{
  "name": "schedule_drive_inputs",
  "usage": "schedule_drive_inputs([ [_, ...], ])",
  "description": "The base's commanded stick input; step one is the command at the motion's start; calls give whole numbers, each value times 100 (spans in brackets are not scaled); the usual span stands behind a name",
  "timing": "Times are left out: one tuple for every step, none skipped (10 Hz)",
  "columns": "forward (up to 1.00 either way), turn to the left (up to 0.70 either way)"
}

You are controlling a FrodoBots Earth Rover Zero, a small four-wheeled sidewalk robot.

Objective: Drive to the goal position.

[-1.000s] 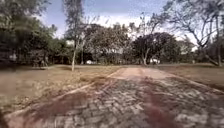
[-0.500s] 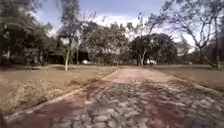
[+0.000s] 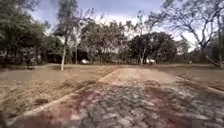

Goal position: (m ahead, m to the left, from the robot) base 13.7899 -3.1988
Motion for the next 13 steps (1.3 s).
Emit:
schedule_drive_inputs([
  [85, 0],
  [85, 0],
  [85, -8],
  [85, -24],
  [85, -34],
  [85, -34],
  [85, -18],
  [85, -8],
  [85, 0],
  [85, 0],
  [85, 0],
  [85, 0],
  [85, 0],
])
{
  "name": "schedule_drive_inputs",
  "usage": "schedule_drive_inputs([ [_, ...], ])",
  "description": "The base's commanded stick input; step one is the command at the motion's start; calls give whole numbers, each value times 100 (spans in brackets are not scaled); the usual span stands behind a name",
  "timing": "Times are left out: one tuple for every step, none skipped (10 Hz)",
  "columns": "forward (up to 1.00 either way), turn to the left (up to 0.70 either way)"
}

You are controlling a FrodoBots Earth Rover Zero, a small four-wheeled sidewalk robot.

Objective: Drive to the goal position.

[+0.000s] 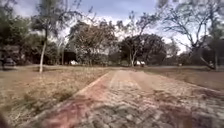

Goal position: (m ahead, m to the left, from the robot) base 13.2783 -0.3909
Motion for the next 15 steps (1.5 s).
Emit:
schedule_drive_inputs([
  [85, 0],
  [85, 0],
  [85, 0],
  [85, 0],
  [85, 0],
  [85, 0],
  [85, 0],
  [85, 0],
  [85, 0],
  [85, 0],
  [85, 0],
  [85, 0],
  [85, 0],
  [85, 0],
  [85, 0],
])
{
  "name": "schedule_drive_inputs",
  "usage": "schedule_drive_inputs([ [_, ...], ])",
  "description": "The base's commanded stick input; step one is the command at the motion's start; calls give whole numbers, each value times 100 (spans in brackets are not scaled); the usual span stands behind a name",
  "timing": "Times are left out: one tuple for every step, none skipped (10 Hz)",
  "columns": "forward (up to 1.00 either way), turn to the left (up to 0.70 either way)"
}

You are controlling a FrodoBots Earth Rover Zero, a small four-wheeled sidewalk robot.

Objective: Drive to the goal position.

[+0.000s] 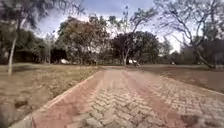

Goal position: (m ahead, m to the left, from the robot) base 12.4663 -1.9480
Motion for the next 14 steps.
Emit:
schedule_drive_inputs([
  [85, 0],
  [85, 0],
  [85, 0],
  [85, 0],
  [85, 0],
  [85, 0],
  [85, 0],
  [85, 0],
  [85, 0],
  [85, 0],
  [85, 0],
  [85, 0],
  [85, 0],
  [85, 0],
])
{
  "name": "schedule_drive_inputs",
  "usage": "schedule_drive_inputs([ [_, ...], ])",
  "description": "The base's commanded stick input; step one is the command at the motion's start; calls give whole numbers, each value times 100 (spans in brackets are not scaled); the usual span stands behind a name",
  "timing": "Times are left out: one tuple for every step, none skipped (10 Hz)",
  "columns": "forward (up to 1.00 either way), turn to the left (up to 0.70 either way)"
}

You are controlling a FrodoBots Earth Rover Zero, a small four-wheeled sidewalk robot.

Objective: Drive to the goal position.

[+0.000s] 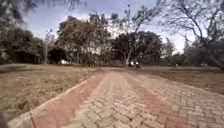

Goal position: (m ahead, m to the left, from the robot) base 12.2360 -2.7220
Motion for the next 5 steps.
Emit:
schedule_drive_inputs([
  [85, 0],
  [85, 0],
  [85, 0],
  [85, 0],
  [85, 0],
])
